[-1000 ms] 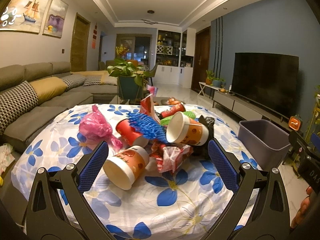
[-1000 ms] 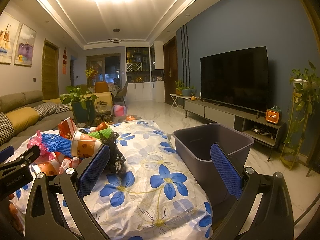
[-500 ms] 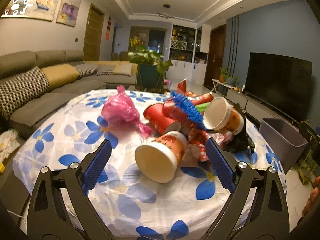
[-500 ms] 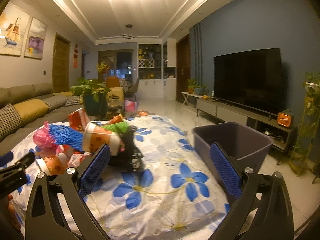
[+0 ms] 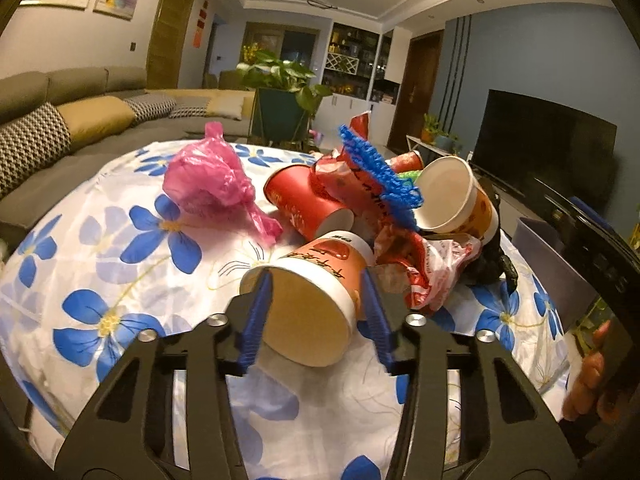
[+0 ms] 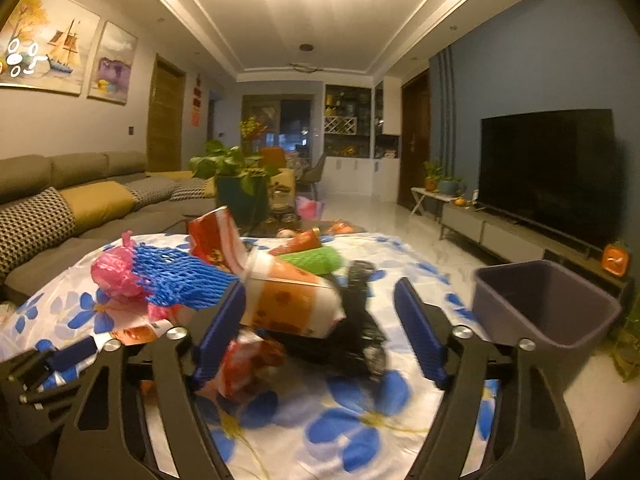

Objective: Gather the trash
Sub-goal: 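Close the left tool on a white-orange paper cup while the right tool grasps another cup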

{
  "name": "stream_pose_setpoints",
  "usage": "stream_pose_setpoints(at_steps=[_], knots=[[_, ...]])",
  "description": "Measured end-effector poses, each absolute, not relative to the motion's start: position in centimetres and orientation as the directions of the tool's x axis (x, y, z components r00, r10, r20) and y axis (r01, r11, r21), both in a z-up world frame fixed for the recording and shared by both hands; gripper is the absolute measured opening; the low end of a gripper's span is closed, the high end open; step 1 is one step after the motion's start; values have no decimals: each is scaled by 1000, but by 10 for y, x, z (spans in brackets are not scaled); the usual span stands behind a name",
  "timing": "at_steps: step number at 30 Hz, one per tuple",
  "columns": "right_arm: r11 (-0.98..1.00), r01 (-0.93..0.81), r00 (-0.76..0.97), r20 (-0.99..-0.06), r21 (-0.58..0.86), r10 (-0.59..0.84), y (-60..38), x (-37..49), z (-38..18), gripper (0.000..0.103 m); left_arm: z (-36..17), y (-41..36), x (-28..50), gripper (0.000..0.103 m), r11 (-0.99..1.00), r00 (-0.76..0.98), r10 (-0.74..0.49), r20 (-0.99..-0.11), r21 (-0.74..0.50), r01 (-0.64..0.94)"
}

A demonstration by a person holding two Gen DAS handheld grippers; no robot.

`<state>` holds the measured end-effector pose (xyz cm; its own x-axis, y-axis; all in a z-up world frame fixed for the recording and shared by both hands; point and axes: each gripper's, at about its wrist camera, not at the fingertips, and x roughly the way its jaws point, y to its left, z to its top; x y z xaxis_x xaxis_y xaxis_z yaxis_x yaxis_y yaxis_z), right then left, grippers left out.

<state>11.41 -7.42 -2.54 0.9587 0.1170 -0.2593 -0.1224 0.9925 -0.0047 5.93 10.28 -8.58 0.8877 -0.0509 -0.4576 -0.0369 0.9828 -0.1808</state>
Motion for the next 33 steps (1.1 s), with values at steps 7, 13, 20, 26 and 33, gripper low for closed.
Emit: stream_pose_setpoints(at_steps=[7,13,20,26,33], knots=[[989,-145,947,-291,-8,137,-47,147,-31,58,-85,106,66,22,978,893,-94,-440,-209,0],[993,-117,925,-365,-9,105,-50,158,-44,30,-88,110,70,12,973,885,-128,-447,-231,24],[996,-85,931,-358,-29,69,-66,148,-48,10,-90,112,68,2,971,890,-133,-436,-238,29],[996,-84,945,-318,-19,74,-78,132,-41,4,-81,114,58,2,971,907,-118,-404,-237,20],[996,-90,960,-265,-6,85,-83,117,-26,4,-75,119,45,2,970,915,-92,-392,-242,-6]])
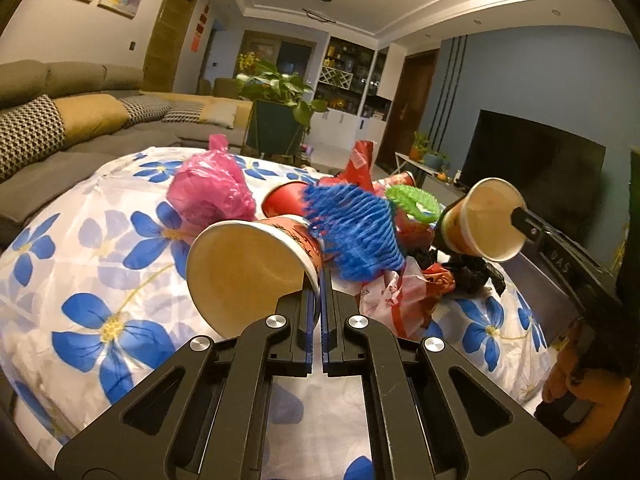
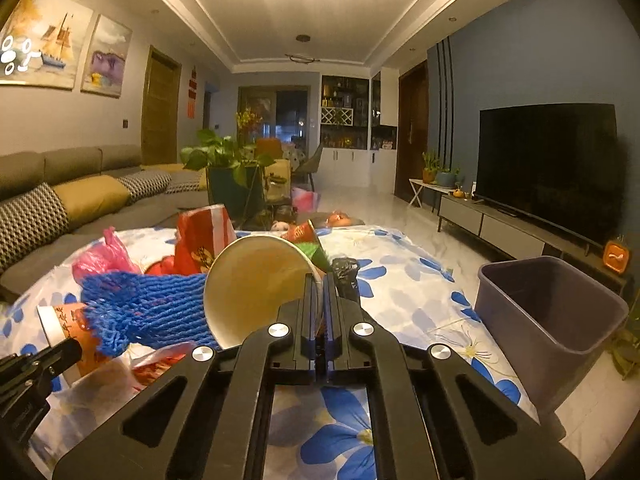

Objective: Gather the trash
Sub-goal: 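Close the left tool on a white-orange paper cup while the right tool grasps another cup, then carry both held paper cups over the grey bin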

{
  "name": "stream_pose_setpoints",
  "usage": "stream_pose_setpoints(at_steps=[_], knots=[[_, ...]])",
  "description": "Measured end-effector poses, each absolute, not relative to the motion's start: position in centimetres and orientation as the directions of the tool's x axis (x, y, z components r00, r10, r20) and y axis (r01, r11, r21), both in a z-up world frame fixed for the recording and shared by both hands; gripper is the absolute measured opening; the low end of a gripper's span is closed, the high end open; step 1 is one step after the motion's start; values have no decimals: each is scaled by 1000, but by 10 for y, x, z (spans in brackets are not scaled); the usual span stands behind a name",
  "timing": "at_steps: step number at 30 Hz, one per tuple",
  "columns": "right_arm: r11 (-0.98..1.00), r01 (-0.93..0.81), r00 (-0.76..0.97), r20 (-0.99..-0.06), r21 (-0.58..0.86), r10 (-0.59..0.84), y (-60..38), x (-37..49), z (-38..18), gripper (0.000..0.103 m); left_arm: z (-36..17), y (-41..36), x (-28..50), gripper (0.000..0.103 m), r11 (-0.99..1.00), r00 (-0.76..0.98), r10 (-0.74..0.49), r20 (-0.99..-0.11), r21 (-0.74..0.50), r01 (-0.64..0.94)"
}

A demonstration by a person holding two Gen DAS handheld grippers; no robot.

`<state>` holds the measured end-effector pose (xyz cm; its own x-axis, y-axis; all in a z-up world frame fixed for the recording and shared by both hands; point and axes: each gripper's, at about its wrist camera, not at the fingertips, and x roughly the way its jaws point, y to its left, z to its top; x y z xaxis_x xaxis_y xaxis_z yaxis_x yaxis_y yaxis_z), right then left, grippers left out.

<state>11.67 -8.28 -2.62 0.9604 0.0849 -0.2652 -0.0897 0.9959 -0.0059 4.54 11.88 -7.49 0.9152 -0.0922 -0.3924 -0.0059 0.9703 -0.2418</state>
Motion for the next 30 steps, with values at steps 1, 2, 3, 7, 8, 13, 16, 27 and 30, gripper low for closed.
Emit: stream_pose_setpoints(at_steps=[1,2,3,7,8,13,16,27,30], knots=[[996,-92,962,-260,-4,88,-84,116,-24,4,-74,121,43,2,970,917,-87,-389,-242,-11],[995,-96,963,-252,-2,93,-85,113,-22,4,-73,123,41,2,970,920,-78,-385,-243,-19],[995,-100,965,-245,4,98,-87,110,-19,4,-72,125,39,2,969,921,-71,-382,-245,-27],[994,-110,971,-213,18,111,-94,98,-12,4,-68,136,30,2,965,928,-38,-371,-255,-62],[993,-112,972,-204,25,115,-98,94,-9,4,-67,138,28,2,964,929,-32,-369,-256,-68],[993,-107,976,-185,49,115,-111,85,0,4,-49,134,16,2,970,943,-13,-331,-232,-69],[994,-93,979,-176,61,103,-121,79,3,4,-34,123,11,2,977,953,-32,-300,-209,-33],[996,51,990,-132,80,-40,-177,64,15,4,11,37,20,2,971,948,-231,-217,-107,212],[989,118,986,-127,84,-107,-202,60,15,4,19,6,29,2,957,936,-288,-200,-77,278]])
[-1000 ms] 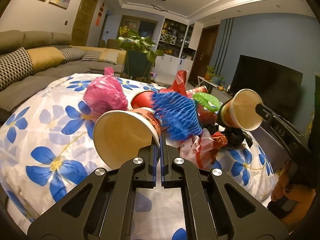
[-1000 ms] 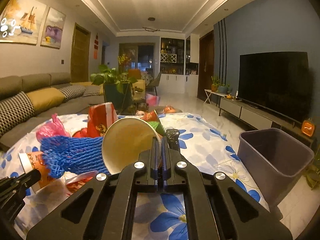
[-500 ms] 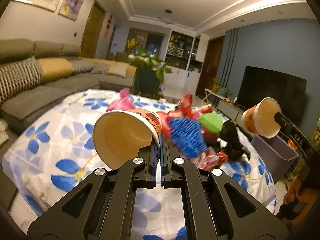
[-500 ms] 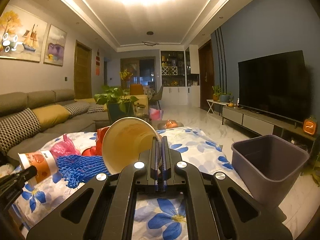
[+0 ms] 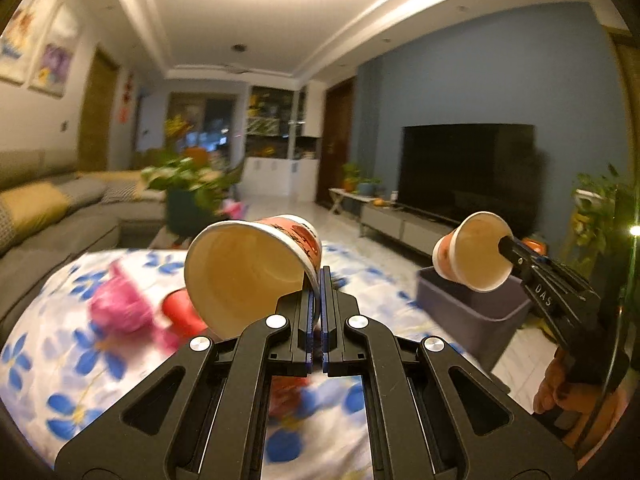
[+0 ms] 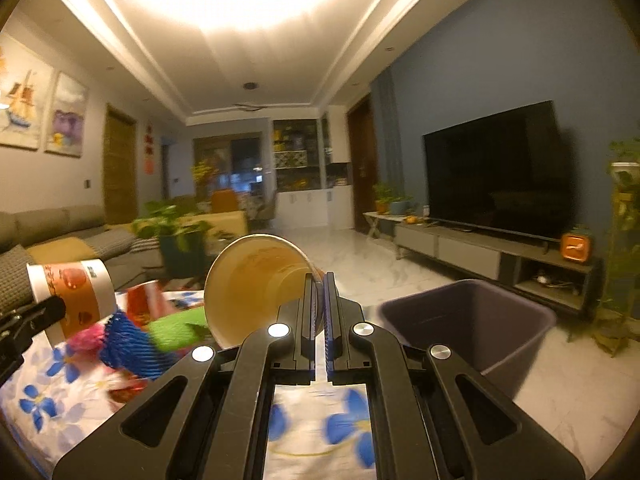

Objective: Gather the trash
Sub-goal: 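Carry both held paper cups over the grey bin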

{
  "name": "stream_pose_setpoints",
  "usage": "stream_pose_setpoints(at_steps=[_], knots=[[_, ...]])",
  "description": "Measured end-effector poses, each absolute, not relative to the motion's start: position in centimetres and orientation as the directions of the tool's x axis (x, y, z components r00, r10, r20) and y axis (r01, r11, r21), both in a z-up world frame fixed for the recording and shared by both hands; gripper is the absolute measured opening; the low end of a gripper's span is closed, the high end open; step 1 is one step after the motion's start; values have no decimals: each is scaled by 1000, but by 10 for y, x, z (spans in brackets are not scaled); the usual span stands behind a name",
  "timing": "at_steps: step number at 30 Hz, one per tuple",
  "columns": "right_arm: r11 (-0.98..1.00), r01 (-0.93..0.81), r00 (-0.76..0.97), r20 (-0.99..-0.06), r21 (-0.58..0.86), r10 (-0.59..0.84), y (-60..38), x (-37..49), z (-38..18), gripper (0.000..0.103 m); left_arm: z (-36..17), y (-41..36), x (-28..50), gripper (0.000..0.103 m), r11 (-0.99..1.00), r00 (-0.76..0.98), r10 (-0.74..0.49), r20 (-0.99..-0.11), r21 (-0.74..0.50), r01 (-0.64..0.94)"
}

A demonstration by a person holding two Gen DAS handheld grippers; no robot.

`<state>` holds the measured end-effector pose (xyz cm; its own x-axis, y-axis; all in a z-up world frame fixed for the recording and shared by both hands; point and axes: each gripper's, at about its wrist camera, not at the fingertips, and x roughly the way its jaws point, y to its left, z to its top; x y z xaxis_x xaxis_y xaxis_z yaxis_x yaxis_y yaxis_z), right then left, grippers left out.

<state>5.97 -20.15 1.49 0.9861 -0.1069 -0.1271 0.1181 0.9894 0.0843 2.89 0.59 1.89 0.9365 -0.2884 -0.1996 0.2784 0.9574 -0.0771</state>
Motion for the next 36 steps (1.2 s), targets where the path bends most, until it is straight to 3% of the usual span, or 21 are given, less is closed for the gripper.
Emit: stream_pose_setpoints(at_steps=[8,18,36], knots=[[952,284,952,-149,113,-267,-269,59,2,4,21,-75,71,2,876,853,-481,-201,-74,476],[923,364,922,-191,123,-338,-310,76,-22,4,-11,-152,140,2,778,721,-621,-308,-128,615],[899,417,890,-263,133,-373,-341,109,-52,4,-45,-232,192,2,683,590,-708,-389,-163,712]])
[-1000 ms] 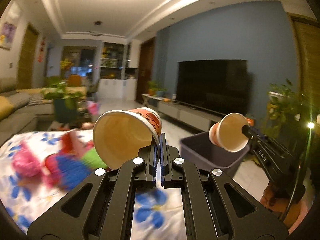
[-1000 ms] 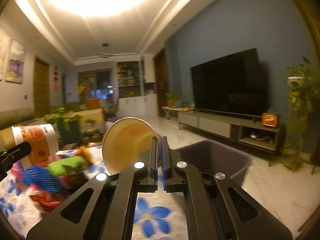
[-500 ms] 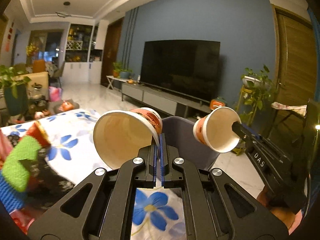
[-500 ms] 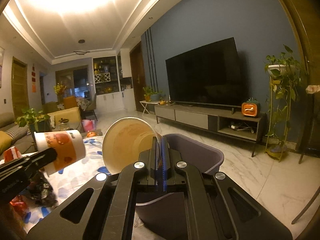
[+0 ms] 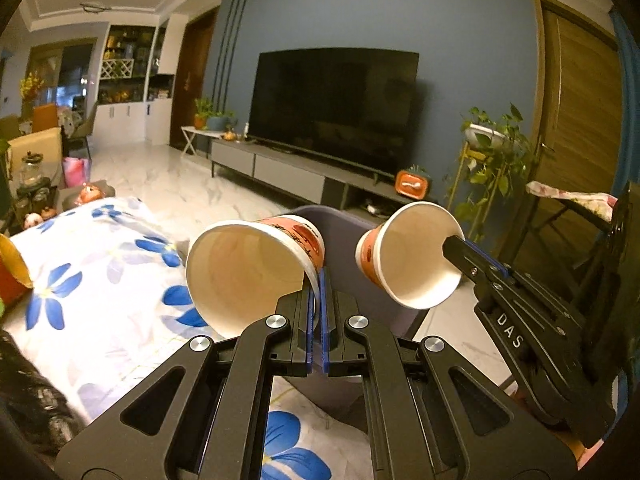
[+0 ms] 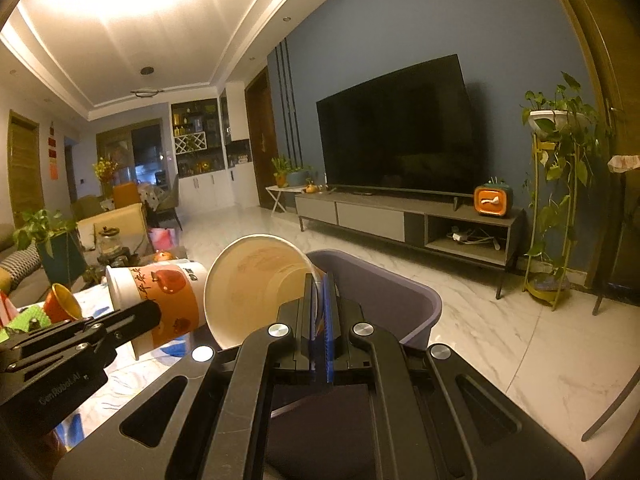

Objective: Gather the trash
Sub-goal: 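Carry both held paper cups over the grey bin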

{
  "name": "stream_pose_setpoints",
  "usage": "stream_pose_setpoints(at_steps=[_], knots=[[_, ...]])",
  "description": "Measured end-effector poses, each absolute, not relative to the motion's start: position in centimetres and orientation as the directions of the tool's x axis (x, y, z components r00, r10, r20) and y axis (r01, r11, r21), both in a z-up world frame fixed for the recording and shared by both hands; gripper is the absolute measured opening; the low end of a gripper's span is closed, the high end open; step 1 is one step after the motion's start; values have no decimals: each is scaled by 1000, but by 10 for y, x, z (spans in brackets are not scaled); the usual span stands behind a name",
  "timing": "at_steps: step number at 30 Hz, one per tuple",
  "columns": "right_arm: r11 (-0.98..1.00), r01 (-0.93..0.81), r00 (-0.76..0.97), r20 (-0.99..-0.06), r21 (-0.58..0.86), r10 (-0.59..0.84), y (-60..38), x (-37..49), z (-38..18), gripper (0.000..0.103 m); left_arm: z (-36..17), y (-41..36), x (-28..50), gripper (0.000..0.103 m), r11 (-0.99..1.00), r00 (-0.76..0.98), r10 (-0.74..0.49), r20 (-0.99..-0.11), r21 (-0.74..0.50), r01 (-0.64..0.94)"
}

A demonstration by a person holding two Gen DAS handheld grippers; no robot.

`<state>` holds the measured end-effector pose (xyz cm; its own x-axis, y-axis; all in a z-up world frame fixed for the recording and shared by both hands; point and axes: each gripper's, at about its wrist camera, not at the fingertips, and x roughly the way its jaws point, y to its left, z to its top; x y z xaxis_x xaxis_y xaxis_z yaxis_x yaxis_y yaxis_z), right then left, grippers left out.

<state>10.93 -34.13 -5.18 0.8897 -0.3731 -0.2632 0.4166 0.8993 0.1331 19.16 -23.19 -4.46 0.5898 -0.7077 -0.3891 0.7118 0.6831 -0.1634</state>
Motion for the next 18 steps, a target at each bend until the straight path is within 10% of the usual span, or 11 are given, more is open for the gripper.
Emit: stream_pose_setpoints(at_steps=[18], knots=[[902,408,883,-312,140,-351,-355,128,-67,4,-61,-249,205,2,667,545,-720,-429,-213,714]])
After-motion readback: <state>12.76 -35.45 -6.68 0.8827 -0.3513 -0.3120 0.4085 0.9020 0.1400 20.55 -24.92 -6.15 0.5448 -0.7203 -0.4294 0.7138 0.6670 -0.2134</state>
